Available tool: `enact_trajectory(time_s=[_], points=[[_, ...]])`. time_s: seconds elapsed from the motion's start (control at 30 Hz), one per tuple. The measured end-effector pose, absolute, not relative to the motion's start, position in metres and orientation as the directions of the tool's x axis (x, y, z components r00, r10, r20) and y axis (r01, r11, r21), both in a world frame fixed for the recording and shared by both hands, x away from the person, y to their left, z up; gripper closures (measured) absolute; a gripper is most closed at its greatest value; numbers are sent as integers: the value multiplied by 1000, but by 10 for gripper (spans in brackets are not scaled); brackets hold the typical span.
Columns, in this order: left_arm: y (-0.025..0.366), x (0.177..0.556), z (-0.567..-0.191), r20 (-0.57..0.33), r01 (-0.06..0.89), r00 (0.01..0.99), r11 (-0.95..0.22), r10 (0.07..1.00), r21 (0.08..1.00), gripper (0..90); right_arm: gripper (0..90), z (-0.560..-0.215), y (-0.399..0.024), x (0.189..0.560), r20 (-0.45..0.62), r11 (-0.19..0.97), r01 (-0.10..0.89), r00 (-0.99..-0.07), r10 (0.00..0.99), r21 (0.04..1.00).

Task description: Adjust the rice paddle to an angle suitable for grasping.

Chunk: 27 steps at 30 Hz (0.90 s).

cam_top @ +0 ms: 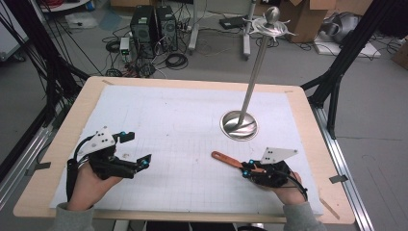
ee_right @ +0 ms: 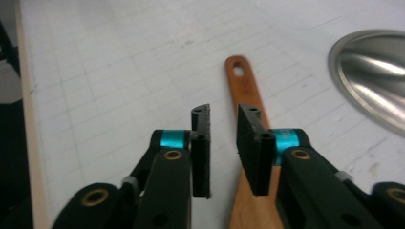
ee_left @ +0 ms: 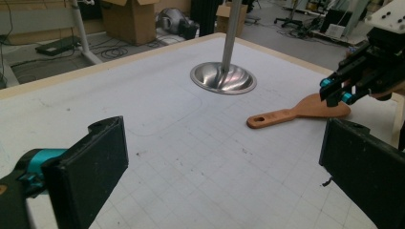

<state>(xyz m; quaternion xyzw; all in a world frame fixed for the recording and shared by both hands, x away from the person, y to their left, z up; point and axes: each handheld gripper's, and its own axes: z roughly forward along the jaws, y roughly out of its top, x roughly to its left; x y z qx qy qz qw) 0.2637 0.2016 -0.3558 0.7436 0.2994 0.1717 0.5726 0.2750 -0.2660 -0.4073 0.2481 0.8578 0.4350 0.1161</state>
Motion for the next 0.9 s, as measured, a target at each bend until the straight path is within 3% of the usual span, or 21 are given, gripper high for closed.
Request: enact_trajectory(time_s=[0.23, 0.33, 0.57, 0.9], points=[[201, 264, -357, -91, 252, 761, -163, 642, 954, 30, 437, -395, -258, 291, -7, 499, 287, -862, 508, 818], [201, 264, -356, -92, 251, 762, -162, 641, 954, 30, 363, -391, -257, 297, -32, 515, 272, -862, 506, 813], [202, 264, -357, -89, 252, 760, -166, 644, 953, 30, 127, -386, -253, 308, 5, 491, 273, -878, 480, 827], [199, 263, -359, -84, 257, 763, -181, 640, 949, 30, 109, -392, -244, 309, 18, 535, 267, -905, 425, 801]])
